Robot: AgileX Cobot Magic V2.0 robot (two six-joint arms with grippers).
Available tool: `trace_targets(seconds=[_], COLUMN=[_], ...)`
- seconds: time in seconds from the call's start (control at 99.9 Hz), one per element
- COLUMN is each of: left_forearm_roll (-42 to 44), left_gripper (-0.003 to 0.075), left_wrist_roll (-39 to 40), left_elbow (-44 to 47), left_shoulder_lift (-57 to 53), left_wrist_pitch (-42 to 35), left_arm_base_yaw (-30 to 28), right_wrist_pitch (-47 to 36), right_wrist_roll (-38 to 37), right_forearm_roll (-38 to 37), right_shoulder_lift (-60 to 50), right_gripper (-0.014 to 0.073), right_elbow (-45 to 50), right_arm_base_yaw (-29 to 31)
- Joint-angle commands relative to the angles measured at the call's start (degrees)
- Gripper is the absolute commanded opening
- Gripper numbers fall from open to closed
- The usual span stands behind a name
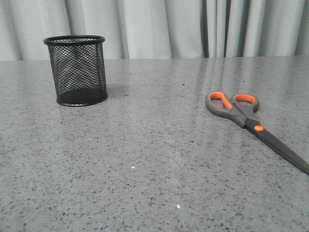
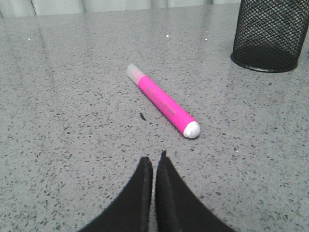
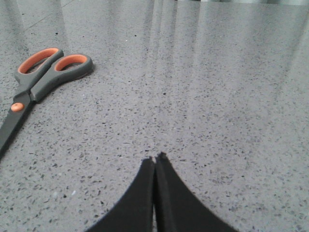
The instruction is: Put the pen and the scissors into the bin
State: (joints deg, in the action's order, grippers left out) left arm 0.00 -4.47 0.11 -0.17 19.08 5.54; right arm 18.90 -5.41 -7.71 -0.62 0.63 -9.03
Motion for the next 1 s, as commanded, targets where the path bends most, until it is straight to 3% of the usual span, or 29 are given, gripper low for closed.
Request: trace_targets(seconds=[0.0, 0.57, 0.63, 0.751, 0.921, 0.991], left_forearm_roll=[-0.49, -0.49, -0.49, -0.49, 0.87, -3.34], left_gripper=[-0.0012, -0.0012, -0.0012, -0.0012, -0.0012, -0.0012], left_wrist_roll=[0.50, 0.50, 0.50, 0.50, 0.36, 0.61], left_elbow=[2.50, 2.50, 2.50, 2.50, 2.50, 2.50], left_shoulder_lift=[-1.89, -1.89, -1.89, -1.89, -1.89, -1.89], left_wrist_pitch=[-3.44, -3.44, -3.44, -3.44, -4.86, -8.72], left_arm_base_yaw=[-0.16, -0.16, -0.16, -0.16, -0.16, -0.16], right_wrist_pitch=[-2.49, -2.67, -3.92, -12.42, -28.94, -34.48], right_wrist_roll=[0.54, 0.54, 0.54, 0.54, 0.32, -1.72], right_forearm_roll=[0.05, 0.05, -2.60, -10.25, -10.26, -8.74], right_shoulder_lift=[-1.05, -1.05, -1.05, -1.05, -1.05, -1.05], right_gripper=[-0.0061, -0.0061, -0.0061, -0.0061, -0.0061, -0.0061], right_elbow=[0.79, 0.79, 0.79, 0.79, 0.79, 0.79], right_arm_base_yaw=[0.34, 0.34, 0.34, 0.34, 0.34, 0.34])
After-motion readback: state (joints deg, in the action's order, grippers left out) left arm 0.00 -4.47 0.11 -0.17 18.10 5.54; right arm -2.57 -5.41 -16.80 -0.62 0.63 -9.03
